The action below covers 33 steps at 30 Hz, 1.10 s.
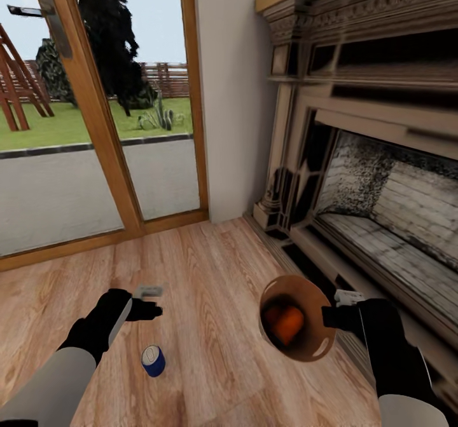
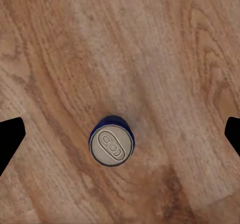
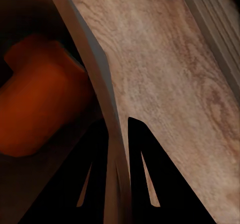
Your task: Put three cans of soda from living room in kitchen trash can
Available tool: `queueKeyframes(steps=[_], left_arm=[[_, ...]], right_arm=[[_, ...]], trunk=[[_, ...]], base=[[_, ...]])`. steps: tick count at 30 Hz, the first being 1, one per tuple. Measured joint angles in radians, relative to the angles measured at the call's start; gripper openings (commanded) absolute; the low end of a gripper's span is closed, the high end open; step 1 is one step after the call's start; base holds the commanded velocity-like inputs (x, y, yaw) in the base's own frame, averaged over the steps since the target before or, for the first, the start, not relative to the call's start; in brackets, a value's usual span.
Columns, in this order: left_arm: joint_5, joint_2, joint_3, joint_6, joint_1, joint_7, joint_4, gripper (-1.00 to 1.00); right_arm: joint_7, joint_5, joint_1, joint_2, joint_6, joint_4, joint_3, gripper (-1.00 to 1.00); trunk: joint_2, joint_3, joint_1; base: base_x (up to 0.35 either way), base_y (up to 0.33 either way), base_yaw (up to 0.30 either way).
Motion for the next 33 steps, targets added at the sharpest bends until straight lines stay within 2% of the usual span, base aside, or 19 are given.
queueKeyframes(steps=[6, 19, 22, 25, 28, 30, 33], left_arm=[[0.004, 0.001, 0.003, -0.006, -0.007, 0.02, 0.0, 1.0], [0.005, -0.005, 0.003, -0.009, -0.006, 0.018, 0.004, 1.0], [0.005, -0.006, 0.003, -0.009, -0.006, 0.017, 0.005, 1.0], [0.005, -0.006, 0.003, -0.009, -0.006, 0.018, 0.005, 1.0], [0.005, -0.007, 0.003, -0.009, -0.006, 0.018, 0.005, 1.0], [0.005, -0.007, 0.003, -0.01, -0.006, 0.018, 0.005, 1.0], [0.005, -0.007, 0.004, -0.011, -0.006, 0.018, 0.005, 1.0]], right_arm=[[-0.001, 0.006, 0.0, 0.0, -0.002, 0.0, 0.001, -1.0], [0.007, 0.003, 0.002, 0.0, -0.001, 0.0, 0.005, -1.0], [0.011, 0.005, 0.004, 0.0, -0.003, -0.006, 0.026, -1.0], [0.013, -0.011, 0.005, 0.0, 0.001, -0.009, 0.034, -1.0], [0.014, -0.002, 0.006, 0.0, -0.002, -0.011, 0.04, -1.0], [0.014, 0.007, 0.007, 0.002, -0.005, -0.012, 0.059, -1.0], [0.015, -0.013, 0.007, 0.004, 0.001, -0.012, 0.085, -1.0]], trunk=[[-0.001, -0.023, 0.003], [-0.004, -0.073, 0.009], [-0.005, -0.085, 0.01], [-0.006, -0.097, 0.011], [-0.007, -0.108, 0.013], [-0.007, -0.116, 0.014], [-0.008, -0.128, 0.015]], base=[[0.0, 0.0, 0.0], [0.0, 0.0, 0.0], [0.0, 0.0, 0.0], [0.0, 0.0, 0.0], [0.0, 0.0, 0.0], [0.0, 0.0, 0.0], [0.0, 0.0, 0.0]])
